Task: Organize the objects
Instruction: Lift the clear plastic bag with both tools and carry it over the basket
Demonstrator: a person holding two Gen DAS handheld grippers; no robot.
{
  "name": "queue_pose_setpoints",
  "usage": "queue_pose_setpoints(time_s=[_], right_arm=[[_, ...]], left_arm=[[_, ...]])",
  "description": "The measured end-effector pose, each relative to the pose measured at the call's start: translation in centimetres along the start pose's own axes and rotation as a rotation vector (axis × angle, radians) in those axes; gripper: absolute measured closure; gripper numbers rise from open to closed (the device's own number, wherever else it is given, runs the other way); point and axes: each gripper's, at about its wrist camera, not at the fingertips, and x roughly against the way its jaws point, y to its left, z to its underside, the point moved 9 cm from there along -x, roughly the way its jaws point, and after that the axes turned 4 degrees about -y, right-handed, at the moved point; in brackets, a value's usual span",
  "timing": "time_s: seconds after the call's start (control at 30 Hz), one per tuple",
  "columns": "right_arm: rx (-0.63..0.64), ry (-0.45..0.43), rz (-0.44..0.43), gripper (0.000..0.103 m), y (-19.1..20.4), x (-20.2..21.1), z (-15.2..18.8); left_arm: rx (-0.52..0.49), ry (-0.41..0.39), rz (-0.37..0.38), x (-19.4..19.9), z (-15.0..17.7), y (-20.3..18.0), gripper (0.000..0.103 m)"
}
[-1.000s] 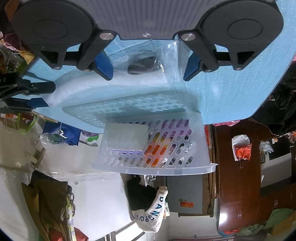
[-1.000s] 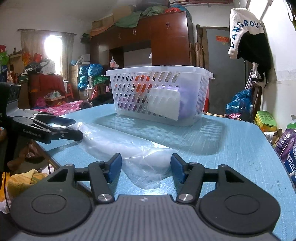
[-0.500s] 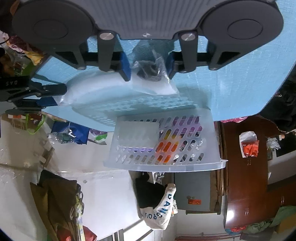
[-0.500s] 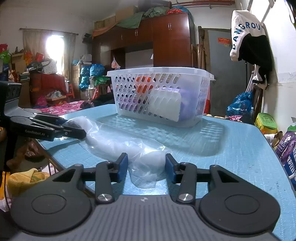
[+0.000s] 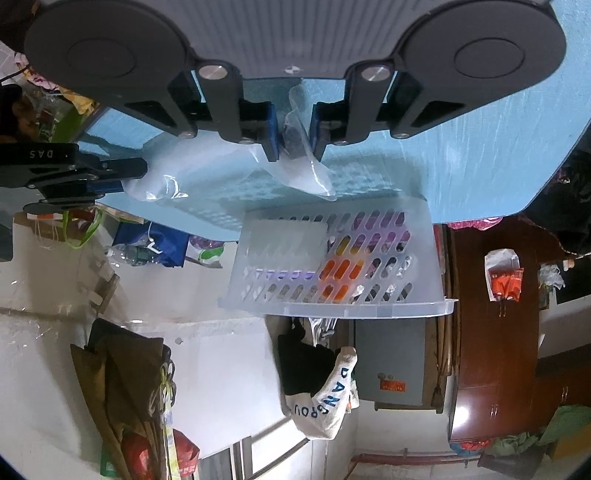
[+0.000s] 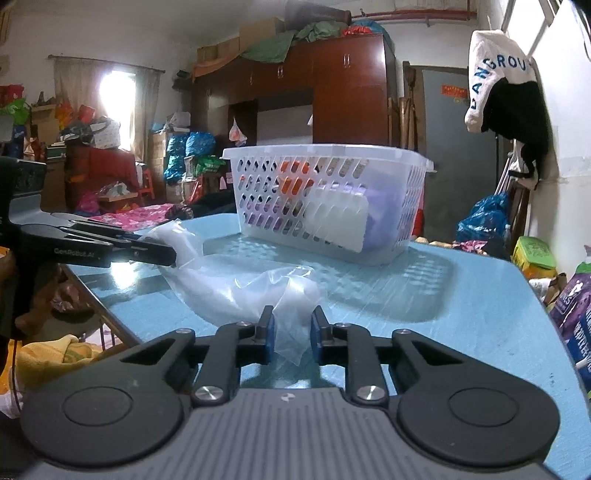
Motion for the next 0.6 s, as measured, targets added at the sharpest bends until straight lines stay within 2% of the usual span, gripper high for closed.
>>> queue_pose_setpoints(time_s=[0.6], right_arm=[[0.005, -0.063, 0.004, 0.084, -0.4, 0.7, -2.2]], left_arm=[[-0.010, -0.076, 0.017, 1.3, -2.0, -0.3, 0.084]])
